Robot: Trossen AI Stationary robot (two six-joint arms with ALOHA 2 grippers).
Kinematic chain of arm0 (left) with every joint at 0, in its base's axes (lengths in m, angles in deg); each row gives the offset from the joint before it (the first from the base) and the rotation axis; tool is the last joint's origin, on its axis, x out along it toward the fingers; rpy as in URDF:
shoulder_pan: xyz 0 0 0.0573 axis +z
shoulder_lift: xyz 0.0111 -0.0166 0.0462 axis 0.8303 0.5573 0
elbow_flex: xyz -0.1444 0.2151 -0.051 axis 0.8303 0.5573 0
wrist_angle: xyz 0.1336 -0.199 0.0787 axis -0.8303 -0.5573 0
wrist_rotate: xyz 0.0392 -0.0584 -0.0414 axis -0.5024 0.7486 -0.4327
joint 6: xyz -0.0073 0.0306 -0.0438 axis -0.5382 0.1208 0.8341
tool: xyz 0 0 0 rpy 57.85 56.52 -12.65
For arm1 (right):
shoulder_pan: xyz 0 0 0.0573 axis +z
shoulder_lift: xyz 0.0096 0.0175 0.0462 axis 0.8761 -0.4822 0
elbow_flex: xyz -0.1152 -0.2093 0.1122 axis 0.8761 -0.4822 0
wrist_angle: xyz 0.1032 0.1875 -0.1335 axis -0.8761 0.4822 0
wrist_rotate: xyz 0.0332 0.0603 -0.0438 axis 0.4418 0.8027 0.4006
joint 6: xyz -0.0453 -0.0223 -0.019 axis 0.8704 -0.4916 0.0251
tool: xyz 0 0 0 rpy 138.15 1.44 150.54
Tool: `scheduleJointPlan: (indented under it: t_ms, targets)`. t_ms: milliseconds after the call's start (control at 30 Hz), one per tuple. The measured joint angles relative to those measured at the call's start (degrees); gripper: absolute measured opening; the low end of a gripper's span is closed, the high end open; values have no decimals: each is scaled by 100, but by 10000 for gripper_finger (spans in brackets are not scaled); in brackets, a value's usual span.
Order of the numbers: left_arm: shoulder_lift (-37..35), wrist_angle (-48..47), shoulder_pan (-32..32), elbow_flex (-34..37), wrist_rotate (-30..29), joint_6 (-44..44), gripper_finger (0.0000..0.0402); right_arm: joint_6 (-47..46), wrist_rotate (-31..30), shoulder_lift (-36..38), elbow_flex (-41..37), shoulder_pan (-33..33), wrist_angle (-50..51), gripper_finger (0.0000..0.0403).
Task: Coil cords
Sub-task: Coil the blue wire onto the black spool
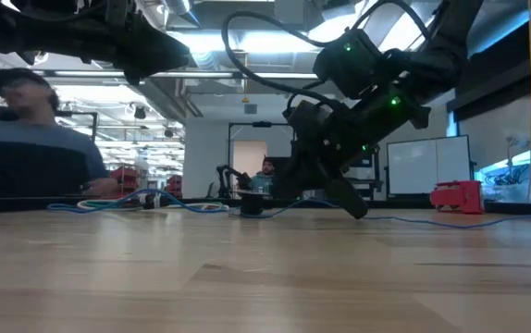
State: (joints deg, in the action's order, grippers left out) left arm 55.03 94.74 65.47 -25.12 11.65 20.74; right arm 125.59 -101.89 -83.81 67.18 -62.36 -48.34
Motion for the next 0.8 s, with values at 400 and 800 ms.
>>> scheduleJointPlan:
  t_ms: [400,800]
  targets:
    - [0,-2,1,0,0,0,164,-201,-503,0,-2,127,-462,21]
    - [0,-2,0,0,-1,20,164,-254,-33,0,-2,76,-408,168]
